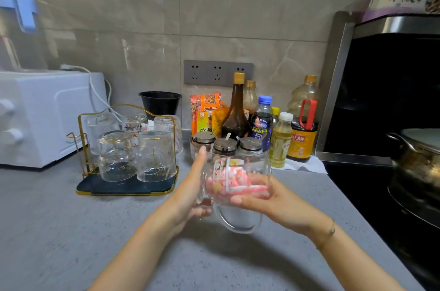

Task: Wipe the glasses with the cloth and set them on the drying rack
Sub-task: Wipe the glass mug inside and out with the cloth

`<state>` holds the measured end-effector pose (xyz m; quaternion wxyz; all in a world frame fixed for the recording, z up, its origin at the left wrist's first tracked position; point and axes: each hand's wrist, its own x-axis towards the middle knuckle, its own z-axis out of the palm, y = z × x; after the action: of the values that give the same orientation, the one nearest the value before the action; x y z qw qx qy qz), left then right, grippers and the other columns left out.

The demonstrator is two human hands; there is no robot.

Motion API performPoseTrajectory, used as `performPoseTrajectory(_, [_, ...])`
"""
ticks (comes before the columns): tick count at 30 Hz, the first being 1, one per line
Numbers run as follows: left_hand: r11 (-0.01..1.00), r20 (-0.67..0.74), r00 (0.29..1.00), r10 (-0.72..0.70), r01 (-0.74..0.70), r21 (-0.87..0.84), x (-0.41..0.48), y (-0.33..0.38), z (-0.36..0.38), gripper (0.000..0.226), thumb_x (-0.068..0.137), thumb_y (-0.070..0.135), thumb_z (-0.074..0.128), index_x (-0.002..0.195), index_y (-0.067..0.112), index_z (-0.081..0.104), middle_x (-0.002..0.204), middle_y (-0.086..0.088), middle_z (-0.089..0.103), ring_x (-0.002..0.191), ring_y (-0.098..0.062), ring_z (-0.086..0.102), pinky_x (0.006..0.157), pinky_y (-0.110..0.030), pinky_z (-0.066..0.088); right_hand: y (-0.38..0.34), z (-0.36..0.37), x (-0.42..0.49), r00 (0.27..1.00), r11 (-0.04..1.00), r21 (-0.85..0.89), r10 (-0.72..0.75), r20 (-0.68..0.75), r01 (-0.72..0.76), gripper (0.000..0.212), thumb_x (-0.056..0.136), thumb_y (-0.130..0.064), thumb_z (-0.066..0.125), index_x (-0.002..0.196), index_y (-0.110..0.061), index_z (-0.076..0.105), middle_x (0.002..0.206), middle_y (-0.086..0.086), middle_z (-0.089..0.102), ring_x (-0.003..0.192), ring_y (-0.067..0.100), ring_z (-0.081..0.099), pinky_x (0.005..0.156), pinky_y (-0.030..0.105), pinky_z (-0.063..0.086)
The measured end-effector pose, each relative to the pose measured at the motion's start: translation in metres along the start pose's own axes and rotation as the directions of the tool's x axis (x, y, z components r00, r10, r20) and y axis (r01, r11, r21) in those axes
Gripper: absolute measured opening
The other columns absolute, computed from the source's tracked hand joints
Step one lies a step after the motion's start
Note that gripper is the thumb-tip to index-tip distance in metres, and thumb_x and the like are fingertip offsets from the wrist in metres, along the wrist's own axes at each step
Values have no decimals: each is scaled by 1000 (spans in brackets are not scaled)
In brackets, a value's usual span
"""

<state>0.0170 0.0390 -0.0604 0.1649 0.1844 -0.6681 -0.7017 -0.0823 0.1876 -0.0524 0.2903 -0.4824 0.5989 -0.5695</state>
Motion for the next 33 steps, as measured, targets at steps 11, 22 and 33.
performPoseTrajectory(11, [909,-448,806,387,-415,39,-52,-9,9,55,84,72,45,81,21,66,78,2,68,79,-16,64,79,-36,50,-41,53,-45,993,996,92,-22,115,11,47,73,13,68,115,-7,65,118,13,67,108,19,64,92,24,50])
performPoseTrajectory(22, [819,-223,789,572,-535,207,-90,4,6,66,73,81,25,110,32,50,100,-11,60,95,-27,62,70,-35,53,-76,64,-69,1000,967,255,2,-18,3,31,75,-1,63,103,-13,67,104,10,73,94,22,71,77,24,57])
performPoseTrajectory(33, [998,-53,998,16,-20,-66,-104,23,-2,65,84,79,25,114,31,58,89,-6,63,69,-14,49,53,-20,40,-67,68,-76,998,997,-50,59,-16,-59,25,89,-5,60,111,-16,64,103,-5,74,99,7,68,80,15,51])
